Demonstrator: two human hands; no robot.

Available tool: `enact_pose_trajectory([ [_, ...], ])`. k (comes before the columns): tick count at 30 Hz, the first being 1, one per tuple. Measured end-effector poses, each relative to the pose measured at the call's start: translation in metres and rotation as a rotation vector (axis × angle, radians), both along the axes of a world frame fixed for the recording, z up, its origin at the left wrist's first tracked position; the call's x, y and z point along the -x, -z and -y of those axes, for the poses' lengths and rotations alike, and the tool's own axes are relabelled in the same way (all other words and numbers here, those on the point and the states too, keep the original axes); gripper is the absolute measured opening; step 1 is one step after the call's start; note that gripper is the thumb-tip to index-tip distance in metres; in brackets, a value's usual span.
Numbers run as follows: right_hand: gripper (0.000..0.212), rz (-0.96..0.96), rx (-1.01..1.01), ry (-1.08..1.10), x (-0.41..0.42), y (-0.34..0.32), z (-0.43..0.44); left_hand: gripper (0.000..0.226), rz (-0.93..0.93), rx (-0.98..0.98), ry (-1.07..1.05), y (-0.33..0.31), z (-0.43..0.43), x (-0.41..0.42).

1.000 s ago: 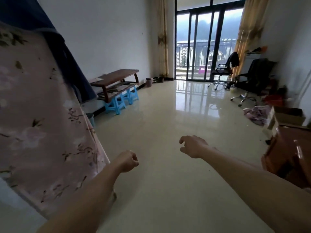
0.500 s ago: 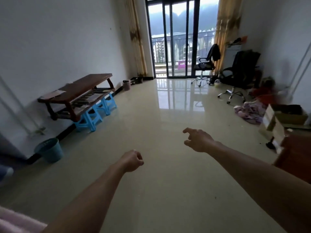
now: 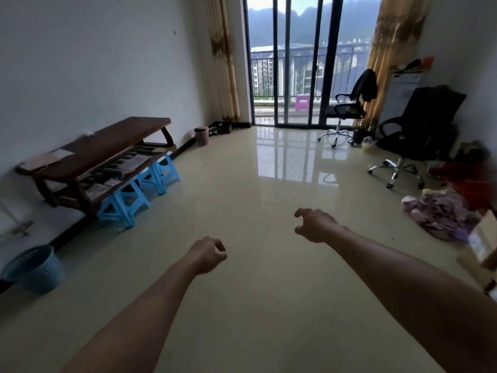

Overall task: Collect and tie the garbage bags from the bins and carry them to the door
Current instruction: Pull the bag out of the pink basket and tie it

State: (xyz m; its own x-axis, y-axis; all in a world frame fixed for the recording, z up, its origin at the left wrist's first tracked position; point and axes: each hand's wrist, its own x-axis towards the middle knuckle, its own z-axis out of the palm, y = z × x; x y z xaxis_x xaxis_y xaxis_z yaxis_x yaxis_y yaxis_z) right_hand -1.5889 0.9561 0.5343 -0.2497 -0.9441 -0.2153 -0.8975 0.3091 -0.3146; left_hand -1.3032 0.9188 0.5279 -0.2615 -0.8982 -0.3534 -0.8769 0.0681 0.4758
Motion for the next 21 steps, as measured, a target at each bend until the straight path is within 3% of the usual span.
enact_pose_trajectory([
  [5,0.05,-0.003,0.03,-0.127,0.008,0.001,0.145,0.023,0.056,-0.072,-0.05,0.011,0.116,0.01],
  [10,0.05,-0.036,0.024,-0.215,0.027,0.038,0.308,0.023,0.079,-0.108,-0.098,0.044,0.287,0.031],
  [14,0.052,-0.055,-0.051,-0.143,0.068,0.04,0.435,0.022,0.072,-0.121,-0.069,0.043,0.429,0.064],
  [21,0.051,-0.032,0.016,-0.003,0.156,0.008,0.616,0.019,0.068,-0.069,0.038,0.003,0.639,0.151],
])
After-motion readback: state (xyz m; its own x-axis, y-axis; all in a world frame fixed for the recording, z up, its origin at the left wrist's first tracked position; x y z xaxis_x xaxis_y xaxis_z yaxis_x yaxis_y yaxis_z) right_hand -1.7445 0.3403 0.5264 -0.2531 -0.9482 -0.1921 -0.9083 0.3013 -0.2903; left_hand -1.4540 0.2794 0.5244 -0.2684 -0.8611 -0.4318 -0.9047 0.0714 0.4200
